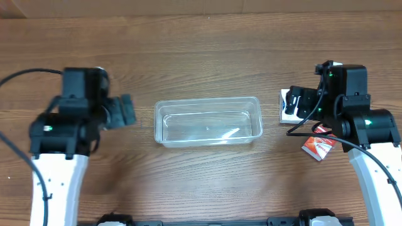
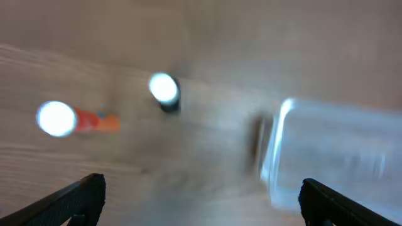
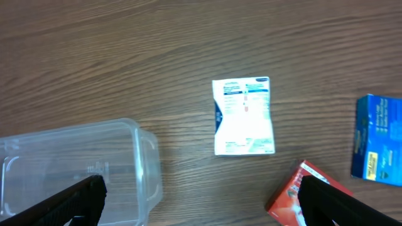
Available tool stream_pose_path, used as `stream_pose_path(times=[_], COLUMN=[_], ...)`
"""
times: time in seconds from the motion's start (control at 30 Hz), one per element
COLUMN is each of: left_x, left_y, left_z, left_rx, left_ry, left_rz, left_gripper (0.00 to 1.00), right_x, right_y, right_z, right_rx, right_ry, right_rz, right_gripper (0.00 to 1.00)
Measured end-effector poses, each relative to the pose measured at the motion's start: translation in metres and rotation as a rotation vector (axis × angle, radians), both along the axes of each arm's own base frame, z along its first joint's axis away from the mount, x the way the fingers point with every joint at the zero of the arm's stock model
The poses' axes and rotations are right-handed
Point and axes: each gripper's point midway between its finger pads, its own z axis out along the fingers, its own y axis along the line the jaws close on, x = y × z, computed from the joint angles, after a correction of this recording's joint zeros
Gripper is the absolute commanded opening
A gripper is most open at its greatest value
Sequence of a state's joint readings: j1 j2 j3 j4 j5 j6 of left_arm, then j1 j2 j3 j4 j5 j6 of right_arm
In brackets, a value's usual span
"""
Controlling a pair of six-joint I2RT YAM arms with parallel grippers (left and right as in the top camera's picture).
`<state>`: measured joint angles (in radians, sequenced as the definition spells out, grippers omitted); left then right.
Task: Pack container
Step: 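Move the left gripper over the dark bottle and grasp it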
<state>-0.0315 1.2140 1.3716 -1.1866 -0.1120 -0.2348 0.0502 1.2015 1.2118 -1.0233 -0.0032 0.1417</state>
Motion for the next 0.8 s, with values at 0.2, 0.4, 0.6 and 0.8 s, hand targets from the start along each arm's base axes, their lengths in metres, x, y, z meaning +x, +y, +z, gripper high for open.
stream_pose_path(times=[0.2, 0.4, 0.6, 0.8], left_x=[0.033, 0.07, 0.081, 0.08], left_y=[0.044, 0.045, 0.046, 0.045], left_z=[0.003, -0.078, -0.131, -0.156], left_rx=[-0.037, -0.07, -0.084, -0.089], left_ry=[-0.024, 0.194, 0.326, 0.398], left_rz=[0.144, 0.14, 0.138, 0.139], left_gripper=[1.0, 1.0, 1.0, 0.97], right_x=[0.001, 0.001, 0.001, 0.006], right_y=[-0.01, -0.01, -0.01, -0.01], right_z=[0.0, 0.0, -0.001, -0.014], right_rx=[0.012, 0.014, 0.015, 0.013], right_ry=[0.0, -0.001, 0.004, 0.049], right_rz=[-0.051, -0.056, -0.058, -0.057], right_gripper=[1.0, 1.0, 1.0, 1.0])
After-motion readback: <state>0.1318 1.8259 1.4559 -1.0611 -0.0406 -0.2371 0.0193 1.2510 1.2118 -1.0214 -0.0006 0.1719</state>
